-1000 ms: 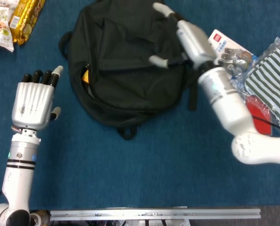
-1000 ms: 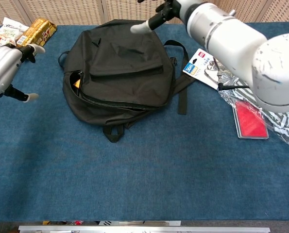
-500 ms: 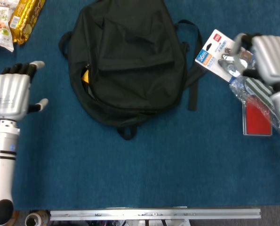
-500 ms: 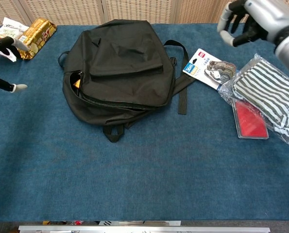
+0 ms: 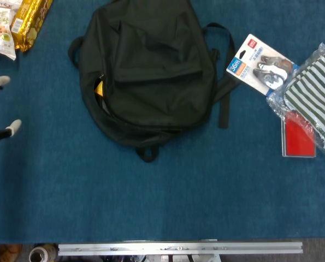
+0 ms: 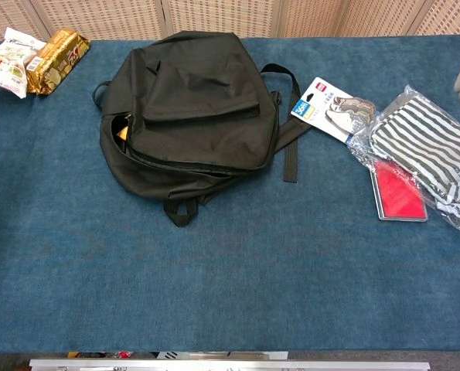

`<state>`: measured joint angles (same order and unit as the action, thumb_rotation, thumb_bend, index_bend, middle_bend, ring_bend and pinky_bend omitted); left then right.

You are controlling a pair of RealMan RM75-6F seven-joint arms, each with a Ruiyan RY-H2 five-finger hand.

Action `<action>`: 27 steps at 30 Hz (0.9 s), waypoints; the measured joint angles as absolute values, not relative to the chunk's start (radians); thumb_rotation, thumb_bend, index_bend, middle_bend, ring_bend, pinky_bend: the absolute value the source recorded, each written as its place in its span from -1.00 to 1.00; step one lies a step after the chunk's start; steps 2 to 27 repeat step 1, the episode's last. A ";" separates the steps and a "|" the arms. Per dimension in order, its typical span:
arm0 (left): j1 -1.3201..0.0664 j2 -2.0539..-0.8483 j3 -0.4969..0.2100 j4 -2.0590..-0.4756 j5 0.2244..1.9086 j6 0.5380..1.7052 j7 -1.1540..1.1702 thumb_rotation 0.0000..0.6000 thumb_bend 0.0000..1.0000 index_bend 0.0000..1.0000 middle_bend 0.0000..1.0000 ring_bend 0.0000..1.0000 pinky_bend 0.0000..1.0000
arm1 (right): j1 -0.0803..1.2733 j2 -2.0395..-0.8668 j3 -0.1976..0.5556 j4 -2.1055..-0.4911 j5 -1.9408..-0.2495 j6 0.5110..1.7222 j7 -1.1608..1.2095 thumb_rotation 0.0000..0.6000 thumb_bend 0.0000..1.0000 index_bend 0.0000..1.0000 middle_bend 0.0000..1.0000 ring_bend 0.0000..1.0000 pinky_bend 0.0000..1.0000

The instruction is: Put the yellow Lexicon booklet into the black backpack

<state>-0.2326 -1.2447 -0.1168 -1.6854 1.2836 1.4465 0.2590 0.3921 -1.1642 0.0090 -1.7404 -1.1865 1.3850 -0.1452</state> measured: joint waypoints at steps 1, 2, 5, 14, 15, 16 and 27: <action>-0.223 -1.236 -0.112 -1.690 1.289 1.454 0.250 1.00 -0.78 -0.47 -0.29 -0.41 -0.30 | 0.381 -1.161 0.007 -1.739 -1.196 1.394 -0.141 1.00 -0.23 0.11 0.13 -0.05 0.12; -0.223 -1.236 -0.112 -1.690 1.289 1.454 0.250 1.00 -0.78 -0.47 -0.29 -0.41 -0.30 | 0.381 -1.161 0.007 -1.739 -1.196 1.394 -0.141 1.00 -0.23 0.11 0.13 -0.05 0.12; -0.223 -1.236 -0.112 -1.690 1.289 1.454 0.250 1.00 -0.78 -0.47 -0.29 -0.41 -0.30 | 0.381 -1.161 0.007 -1.739 -1.196 1.394 -0.141 1.00 -0.23 0.11 0.13 -0.05 0.12; -0.223 -1.236 -0.112 -1.690 1.289 1.454 0.250 1.00 -0.78 -0.47 -0.29 -0.41 -0.30 | 0.381 -1.161 0.007 -1.739 -1.196 1.394 -0.141 1.00 -0.23 0.11 0.13 -0.05 0.12; -0.223 -1.236 -0.112 -1.690 1.289 1.454 0.250 1.00 -0.78 -0.47 -0.29 -0.41 -0.30 | 0.381 -1.161 0.007 -1.739 -1.196 1.394 -0.141 1.00 -0.23 0.11 0.13 -0.05 0.12; -0.223 -1.236 -0.112 -1.690 1.289 1.454 0.250 1.00 -0.78 -0.47 -0.29 -0.41 -0.30 | 0.381 -1.161 0.007 -1.739 -1.196 1.394 -0.141 1.00 -0.23 0.11 0.13 -0.05 0.12; -0.223 -1.236 -0.112 -1.690 1.289 1.454 0.250 1.00 -0.78 -0.47 -0.29 -0.41 -0.30 | 0.381 -1.161 0.007 -1.739 -1.196 1.394 -0.141 1.00 -0.23 0.11 0.13 -0.05 0.12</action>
